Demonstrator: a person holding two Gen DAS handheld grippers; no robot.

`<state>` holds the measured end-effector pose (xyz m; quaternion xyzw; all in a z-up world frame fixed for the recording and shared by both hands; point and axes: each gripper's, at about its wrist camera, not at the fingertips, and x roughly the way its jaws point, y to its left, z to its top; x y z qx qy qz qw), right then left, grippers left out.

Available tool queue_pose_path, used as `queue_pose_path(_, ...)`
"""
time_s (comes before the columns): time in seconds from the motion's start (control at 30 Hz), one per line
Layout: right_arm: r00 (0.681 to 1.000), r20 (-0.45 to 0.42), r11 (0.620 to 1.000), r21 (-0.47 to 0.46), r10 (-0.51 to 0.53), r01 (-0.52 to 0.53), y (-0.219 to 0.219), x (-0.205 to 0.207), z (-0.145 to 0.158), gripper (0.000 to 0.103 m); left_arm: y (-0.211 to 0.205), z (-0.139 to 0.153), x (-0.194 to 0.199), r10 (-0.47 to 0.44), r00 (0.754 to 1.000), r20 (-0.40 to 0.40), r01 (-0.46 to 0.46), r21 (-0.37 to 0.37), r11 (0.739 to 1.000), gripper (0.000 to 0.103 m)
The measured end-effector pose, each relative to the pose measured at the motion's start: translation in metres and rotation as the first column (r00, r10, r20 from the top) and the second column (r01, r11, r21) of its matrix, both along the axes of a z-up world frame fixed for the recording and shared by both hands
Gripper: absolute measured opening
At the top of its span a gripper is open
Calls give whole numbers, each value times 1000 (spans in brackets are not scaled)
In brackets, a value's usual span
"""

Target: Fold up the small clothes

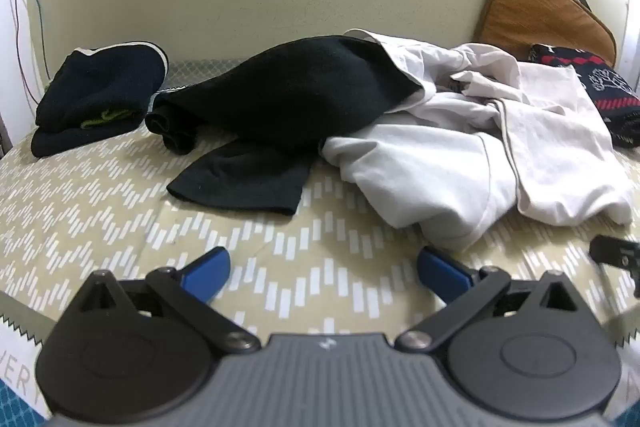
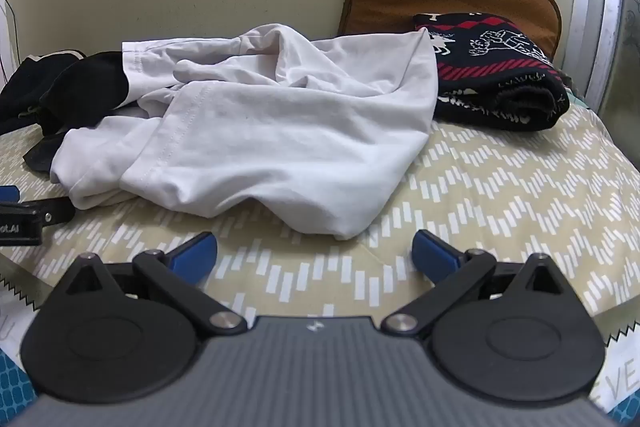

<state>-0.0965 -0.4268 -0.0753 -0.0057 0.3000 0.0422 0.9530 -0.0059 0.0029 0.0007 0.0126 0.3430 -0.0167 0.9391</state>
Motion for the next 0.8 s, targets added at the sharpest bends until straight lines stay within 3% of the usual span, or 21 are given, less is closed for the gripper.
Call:
queue_pose_path(0.2, 1000, -2, 1000, -2, -5, 5, 1, 0, 0, 103, -11, 7, -12, -16, 1000, 16, 16, 7, 1000, 103)
queue_pose_path(0.37, 1000, -7, 1000, 1, -3, 3, 0, 3, 1, 103, 15, 12, -20, -59, 997, 59, 62, -48, 997, 103)
queue_pose_path(0.53, 1000, -12, 1000, -8, -3, 3, -1, 6, -1, 103, 47, 22, -25, 26, 984, 178, -19, -42, 999, 103)
queue_pose_path(0.67, 997, -51, 998, -14, 58, -59, -7, 7, 6, 103, 77, 28, -21, 105, 969, 224, -90, -79, 993, 103)
queue_pose_path(0.73, 989, -27, 989, -29, 145, -145, -11, 1, 22, 86, 88, 26, -20, 136, 960, 245, -118, -88, 989, 103)
queue_pose_path(0.8, 974, 23, 970, -95, 227, -224, -8, -5, 48, 78, 99, 22, -21, 159, 955, 249, -132, -120, 984, 103)
